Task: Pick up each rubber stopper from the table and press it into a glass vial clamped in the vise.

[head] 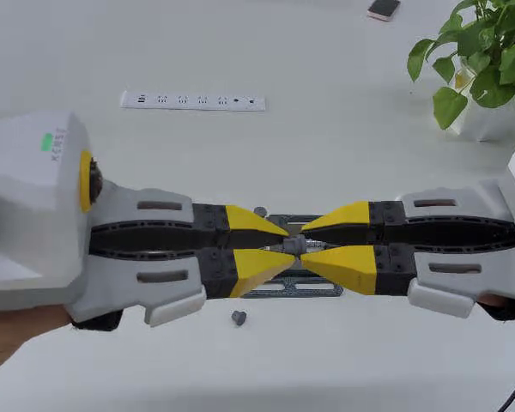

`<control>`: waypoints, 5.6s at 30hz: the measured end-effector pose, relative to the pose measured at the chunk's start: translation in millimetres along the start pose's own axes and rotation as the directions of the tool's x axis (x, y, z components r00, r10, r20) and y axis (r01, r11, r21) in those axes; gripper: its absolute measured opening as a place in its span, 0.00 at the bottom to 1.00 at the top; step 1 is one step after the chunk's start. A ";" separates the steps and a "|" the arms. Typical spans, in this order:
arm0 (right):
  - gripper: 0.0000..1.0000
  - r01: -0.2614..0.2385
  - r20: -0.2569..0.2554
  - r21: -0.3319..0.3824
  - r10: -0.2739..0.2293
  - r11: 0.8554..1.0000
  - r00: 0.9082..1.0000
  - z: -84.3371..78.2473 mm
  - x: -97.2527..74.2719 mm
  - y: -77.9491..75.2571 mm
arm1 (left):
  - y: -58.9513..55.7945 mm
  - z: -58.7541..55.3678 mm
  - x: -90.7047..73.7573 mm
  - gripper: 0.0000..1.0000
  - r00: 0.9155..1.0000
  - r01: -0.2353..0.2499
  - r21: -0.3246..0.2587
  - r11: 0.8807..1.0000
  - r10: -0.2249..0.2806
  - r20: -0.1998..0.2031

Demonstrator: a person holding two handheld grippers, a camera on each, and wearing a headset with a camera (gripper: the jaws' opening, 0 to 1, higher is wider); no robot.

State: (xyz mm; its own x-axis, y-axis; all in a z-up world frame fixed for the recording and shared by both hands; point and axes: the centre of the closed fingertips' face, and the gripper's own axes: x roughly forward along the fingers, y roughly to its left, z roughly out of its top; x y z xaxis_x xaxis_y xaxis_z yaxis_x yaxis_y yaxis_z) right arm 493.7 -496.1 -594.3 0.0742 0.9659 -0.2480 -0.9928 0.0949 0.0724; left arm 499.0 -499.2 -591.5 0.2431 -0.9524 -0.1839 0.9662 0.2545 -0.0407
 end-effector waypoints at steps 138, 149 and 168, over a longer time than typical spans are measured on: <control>0.05 -0.012 -0.251 0.069 0.029 0.998 0.967 -16.9 16.7 -41.0 | 23.7 -34.6 -37.3 0.29 0.993 -0.098 -0.106 0.989 0.104 0.051; 0.05 0.029 -0.444 0.055 -0.001 0.998 0.896 -46.7 28.4 -79.6 | 37.0 -65.2 -39.7 0.54 0.985 -0.174 -0.087 0.981 0.172 -0.033; 0.05 -0.075 -0.776 -0.062 -0.001 0.995 0.631 -118.9 55.4 -125.4 | 53.1 -105.0 -36.4 0.79 0.977 -0.201 -0.094 0.975 0.192 -0.090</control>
State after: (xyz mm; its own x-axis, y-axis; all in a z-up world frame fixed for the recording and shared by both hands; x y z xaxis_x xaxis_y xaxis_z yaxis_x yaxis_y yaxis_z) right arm 611.3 -483.1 -732.0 -0.0246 0.4229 -0.9058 -0.9995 0.0076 0.0307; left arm 532.5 -433.5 -690.1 0.4157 -0.8667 -0.2759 0.8855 0.4548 -0.0946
